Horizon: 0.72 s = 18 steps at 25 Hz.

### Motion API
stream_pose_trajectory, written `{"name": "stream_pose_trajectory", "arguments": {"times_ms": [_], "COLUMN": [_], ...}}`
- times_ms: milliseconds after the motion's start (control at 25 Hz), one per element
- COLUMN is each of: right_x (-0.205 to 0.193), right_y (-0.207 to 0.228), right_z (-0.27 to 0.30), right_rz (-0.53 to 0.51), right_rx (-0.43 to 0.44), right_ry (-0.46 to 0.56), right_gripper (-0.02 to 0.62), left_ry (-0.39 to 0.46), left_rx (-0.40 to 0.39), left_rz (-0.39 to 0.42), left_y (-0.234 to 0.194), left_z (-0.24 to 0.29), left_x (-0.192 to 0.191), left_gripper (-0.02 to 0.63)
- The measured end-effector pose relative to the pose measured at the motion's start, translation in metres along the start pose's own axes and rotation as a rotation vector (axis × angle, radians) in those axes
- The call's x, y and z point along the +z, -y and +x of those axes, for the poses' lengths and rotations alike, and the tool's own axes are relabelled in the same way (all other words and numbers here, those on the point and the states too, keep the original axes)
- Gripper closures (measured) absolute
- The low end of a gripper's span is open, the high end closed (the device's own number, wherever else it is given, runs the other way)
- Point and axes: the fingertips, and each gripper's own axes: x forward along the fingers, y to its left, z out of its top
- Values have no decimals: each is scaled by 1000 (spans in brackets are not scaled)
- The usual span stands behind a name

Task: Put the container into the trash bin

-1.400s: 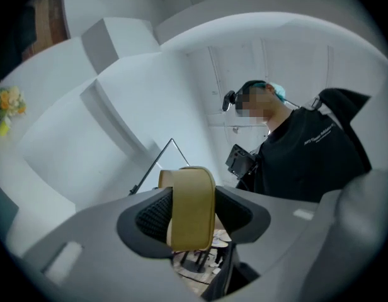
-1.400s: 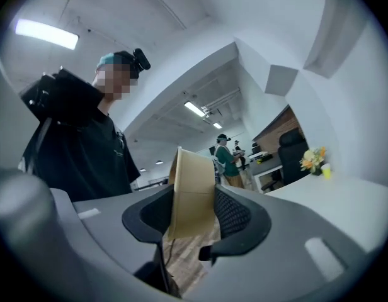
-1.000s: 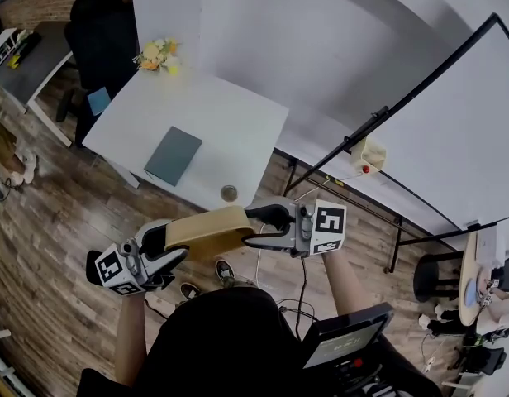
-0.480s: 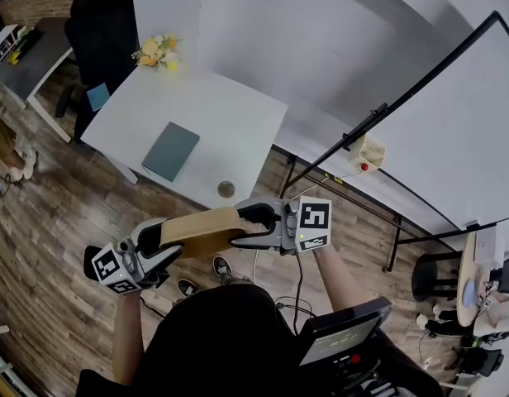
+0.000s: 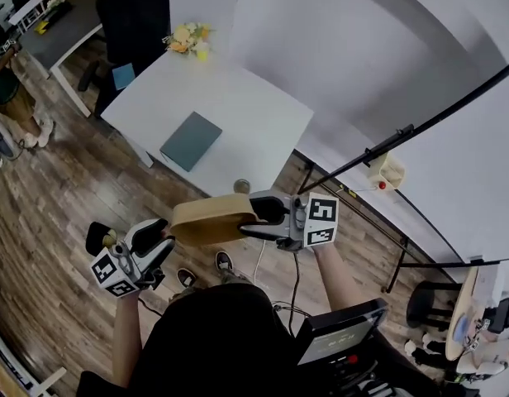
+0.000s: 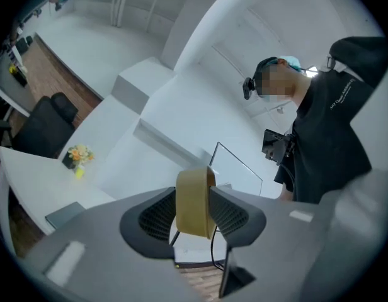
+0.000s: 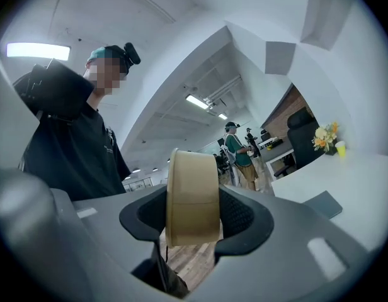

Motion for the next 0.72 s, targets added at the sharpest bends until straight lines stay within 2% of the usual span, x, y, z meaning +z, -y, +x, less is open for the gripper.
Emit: {"name": "stream_pose_trajectory", "arguments": {"times_ms": [120,360,520,640,720], "right_x": [0,-10,-21,-31,-39], "right_y": [15,46,58,64,66], "right_z": [9,49,76,97,113], "right_rz": [32,39,43,56,66], "right_rx": [2,-27,-19,-2,15], "right_ry": [25,-6,-38,-64,-85], "right_gripper": [368,368,368,368,368], "left_ry": [-2,-40,-63,-47,-30], "left_rx": [68,227,378,497,586], "left_rz": [3,62,104,123,124], "left_y": [-3,-1,-2,-1,-1], "left_z": [-17,-50,-66,-82,-98], "left_x": [-3,-16,-30,-35,-38], "left_gripper": [471,494,515,545,587]}}
